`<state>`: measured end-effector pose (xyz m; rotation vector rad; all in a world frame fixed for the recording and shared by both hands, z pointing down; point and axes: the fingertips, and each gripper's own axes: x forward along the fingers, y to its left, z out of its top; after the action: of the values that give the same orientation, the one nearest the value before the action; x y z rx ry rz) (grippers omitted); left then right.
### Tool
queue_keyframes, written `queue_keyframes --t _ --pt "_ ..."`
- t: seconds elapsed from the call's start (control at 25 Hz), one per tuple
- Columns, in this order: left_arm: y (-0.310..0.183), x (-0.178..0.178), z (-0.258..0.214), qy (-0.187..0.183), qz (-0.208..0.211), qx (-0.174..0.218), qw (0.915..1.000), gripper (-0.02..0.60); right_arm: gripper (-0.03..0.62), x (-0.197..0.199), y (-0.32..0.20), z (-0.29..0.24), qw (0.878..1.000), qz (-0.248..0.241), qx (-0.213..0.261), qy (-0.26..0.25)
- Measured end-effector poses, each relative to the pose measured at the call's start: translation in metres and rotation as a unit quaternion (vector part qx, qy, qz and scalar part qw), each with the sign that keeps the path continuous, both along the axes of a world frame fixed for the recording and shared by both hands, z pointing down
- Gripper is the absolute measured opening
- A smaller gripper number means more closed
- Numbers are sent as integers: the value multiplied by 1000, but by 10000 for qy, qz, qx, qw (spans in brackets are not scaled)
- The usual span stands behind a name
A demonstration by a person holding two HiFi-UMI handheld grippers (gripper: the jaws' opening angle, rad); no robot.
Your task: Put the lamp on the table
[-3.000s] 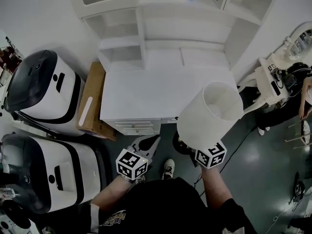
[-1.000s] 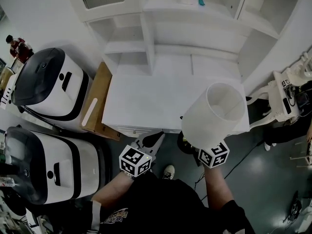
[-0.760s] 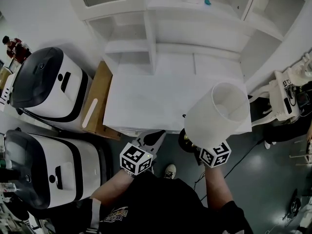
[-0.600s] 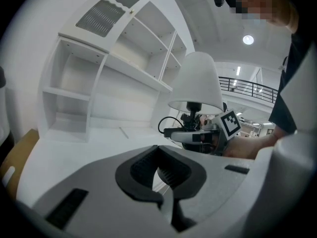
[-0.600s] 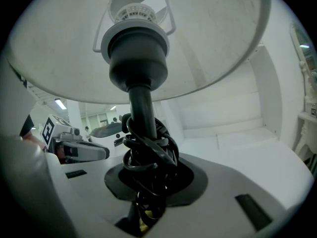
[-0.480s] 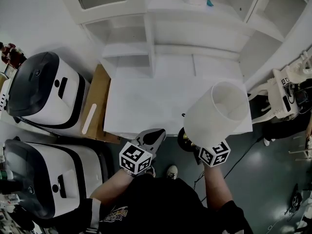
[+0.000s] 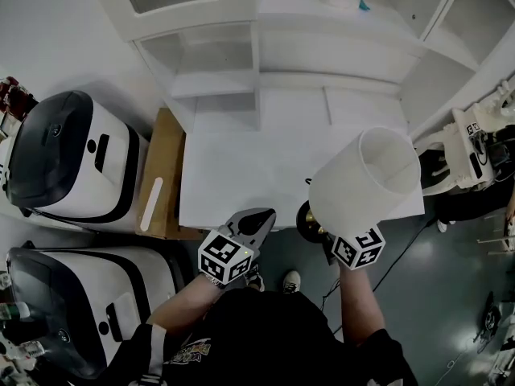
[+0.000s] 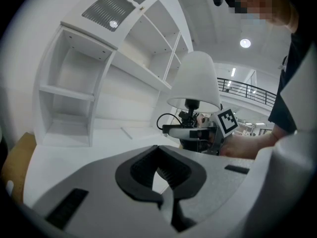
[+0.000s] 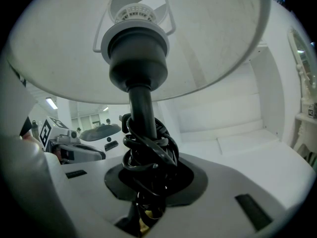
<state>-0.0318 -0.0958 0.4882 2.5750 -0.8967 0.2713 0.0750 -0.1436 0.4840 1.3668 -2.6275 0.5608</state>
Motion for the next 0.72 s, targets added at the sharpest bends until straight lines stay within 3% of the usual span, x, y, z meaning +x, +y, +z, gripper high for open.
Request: queue_keyframes --t 0.44,0.72 --pt "-19 -32 1 76 345 23 9994 6 103 -24 -16 -2 9990 448 39 5" --pt "-27 -34 -1 136 406 17 9991 6 103 -22 -22 -2 9985 540 -7 54"
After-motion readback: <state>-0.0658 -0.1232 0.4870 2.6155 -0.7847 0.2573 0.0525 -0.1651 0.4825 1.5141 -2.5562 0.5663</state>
